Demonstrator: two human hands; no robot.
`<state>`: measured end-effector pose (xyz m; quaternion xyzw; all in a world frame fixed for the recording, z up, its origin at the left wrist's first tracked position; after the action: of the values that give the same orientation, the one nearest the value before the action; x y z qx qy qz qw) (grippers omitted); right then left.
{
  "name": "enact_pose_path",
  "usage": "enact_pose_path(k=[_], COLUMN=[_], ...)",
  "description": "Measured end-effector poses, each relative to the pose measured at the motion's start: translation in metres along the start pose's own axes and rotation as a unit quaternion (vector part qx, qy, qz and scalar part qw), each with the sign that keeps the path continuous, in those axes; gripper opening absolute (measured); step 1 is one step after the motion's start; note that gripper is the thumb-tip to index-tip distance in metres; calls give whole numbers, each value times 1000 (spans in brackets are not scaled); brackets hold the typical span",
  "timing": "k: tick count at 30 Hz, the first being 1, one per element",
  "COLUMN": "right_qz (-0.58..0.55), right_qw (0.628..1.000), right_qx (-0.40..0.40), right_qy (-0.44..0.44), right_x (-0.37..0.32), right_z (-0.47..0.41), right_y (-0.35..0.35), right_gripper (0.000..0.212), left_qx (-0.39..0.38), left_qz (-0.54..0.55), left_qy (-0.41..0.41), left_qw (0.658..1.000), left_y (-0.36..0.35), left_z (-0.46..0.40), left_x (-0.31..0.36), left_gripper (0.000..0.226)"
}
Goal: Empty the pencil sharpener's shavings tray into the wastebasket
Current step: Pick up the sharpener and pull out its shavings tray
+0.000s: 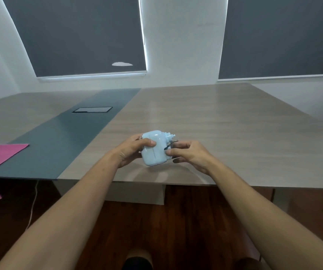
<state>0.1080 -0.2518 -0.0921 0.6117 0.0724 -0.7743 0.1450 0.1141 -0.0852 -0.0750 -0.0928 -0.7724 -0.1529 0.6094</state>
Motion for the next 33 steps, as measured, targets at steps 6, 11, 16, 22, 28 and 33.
enact_pose_path(k=[6, 11, 16, 22, 28, 33], right_qz=[-47, -67, -80, -78, -67, -62], right_qw=[999, 995, 993, 992, 993, 993], right_qx=[28, 72, 85, 98, 101, 101], right_qy=[-2, 6, 11, 9, 13, 11], right_x=[5, 12, 17, 20, 19, 17], right_z=[-5, -11, -14, -13, -11, -10], right_y=[17, 37, 45, 46, 42, 39], right_gripper=[26, 44, 39, 46, 48, 49], left_qx=[27, 90, 222, 370, 438, 428], left_qz=[-23, -52, -119, -189, -282, -312], left_qy=[4, -3, -5, -20, 37, 61], left_qw=[999, 995, 968, 910, 853, 846], left_y=[16, 39, 79, 118, 140, 144], left_z=[1, 7, 24, 48, 70, 74], left_x=[-1, 2, 2, 5, -6, -15], left_gripper=[60, 65, 66, 50, 63, 67])
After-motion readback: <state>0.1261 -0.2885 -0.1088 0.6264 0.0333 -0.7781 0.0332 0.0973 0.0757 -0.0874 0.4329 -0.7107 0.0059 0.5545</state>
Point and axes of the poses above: each hand's wrist, its own z-axis away from the middle knuckle, its own y-axis out of the back of the hand, x = y × z, the point moved 9 cm from there along -z, towards the middle knuckle, and after that the axes turned 15 degrees about -y, right-handed, at the moved point
